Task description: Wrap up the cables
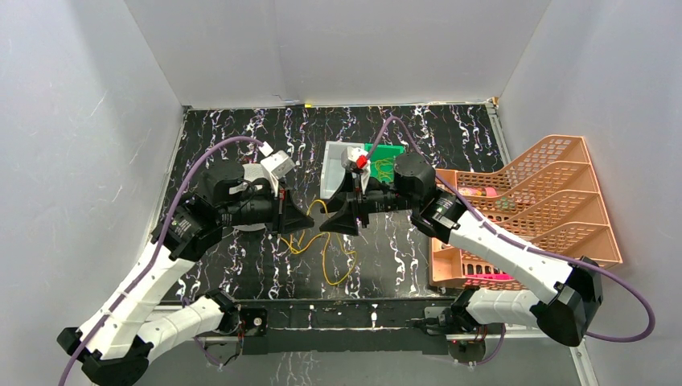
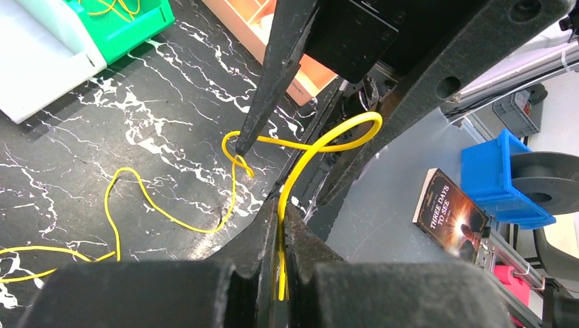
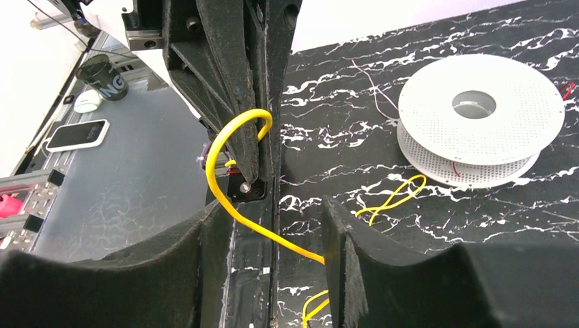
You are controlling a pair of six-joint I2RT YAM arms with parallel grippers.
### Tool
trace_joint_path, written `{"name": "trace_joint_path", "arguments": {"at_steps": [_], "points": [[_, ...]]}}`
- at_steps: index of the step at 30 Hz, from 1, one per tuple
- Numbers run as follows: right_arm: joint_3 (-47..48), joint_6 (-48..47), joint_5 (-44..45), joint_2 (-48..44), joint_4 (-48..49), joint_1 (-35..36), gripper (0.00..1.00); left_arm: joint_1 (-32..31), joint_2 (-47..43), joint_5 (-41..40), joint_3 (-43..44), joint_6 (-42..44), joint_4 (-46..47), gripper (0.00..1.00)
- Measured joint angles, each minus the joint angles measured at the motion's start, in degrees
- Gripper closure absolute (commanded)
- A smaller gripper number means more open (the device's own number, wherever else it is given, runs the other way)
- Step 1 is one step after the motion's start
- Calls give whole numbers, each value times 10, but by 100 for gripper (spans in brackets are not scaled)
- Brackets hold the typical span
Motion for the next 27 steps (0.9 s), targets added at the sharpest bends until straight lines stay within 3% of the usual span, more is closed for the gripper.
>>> {"name": "trace_joint_path", "arguments": {"at_steps": [4,9,27], "points": [[-2,5,-7,0,28,0,64,0,0,0,7,0,-2,100],[-11,14,-22,0,51,0,100,0,2,-2,11,0,-12,100],[-41,-10,45,-97,-83,4,100,-2,-15,-57,86,36,-102,100]]}}
